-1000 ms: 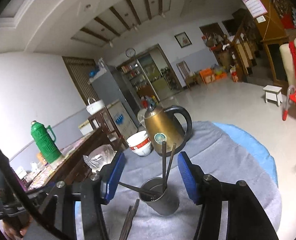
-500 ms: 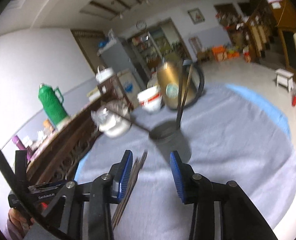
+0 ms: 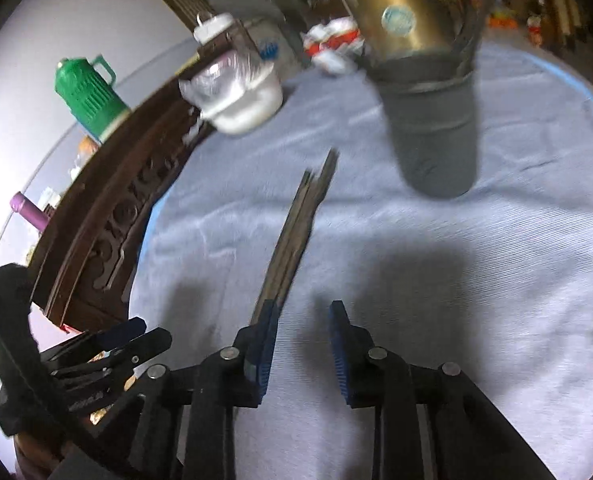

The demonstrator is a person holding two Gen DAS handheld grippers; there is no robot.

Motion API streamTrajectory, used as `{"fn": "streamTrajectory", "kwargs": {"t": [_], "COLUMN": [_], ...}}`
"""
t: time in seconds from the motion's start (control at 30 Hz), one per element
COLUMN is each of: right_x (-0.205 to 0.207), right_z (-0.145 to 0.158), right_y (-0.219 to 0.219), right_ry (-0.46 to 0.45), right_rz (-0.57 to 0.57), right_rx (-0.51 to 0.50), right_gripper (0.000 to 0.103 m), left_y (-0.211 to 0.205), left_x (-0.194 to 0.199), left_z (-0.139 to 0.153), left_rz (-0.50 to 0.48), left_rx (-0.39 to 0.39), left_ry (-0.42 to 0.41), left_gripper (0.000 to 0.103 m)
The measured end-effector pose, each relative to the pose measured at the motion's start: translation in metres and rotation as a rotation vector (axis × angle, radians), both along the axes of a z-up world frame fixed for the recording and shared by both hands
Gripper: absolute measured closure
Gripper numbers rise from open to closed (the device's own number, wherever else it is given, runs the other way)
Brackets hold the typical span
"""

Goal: Organize utensils
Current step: 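Move both open tools back down over the remaining chopsticks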

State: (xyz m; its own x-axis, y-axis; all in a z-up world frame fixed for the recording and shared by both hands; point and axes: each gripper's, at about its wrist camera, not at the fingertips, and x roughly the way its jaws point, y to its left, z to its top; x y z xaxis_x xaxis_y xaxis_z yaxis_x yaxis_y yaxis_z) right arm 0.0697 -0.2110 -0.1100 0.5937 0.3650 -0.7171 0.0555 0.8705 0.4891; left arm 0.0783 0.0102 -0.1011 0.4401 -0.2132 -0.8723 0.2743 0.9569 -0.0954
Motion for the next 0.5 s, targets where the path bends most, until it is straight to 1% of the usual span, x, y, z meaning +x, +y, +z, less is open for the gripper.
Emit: {"fn": "streamTrajectory", "kwargs": {"t": [0.03,0.13,0.3,0.37,0.47,0.5], "right_x": [0.007,0.017,0.032,0.035,0.034,0.035], "right_z": [-0.005,-0.013,-0.023,-0.028,-0.027,-0.026], "right_y": [0.008,0.026,0.041,0.047,0.051,0.051], "right_ry": [0.025,0.055,0.115,0.124,0.105,0.104], "right_rz": [0.018,0.05,0.05,0.056,0.073,0.076], "right_rx": [0.0,-0.019,-0.023,-0.067,-0.101,-0.115], "right_gripper": [0.075,0.074,0.074,0.073,0.074,0.079], "left_y": [0.001,0.006,0.01,0.01,0.009,0.009], "left_x": [0.0,0.001,0.003,0.003,0.005,0.005], "left_z": [0.0,-0.003,-0.006,-0.006,-0.006,-0.006], "left_rz": [0.0,0.009,0.019,0.017,0.013,0.013], "left_rx": [-0.002,-0.007,-0.02,-0.022,-0.019,-0.018], "left_ry": [0.001,0.008,0.02,0.019,0.022,0.024], "left_gripper": [0.046,0.046,0.046,0.046,0.046,0.046]}}
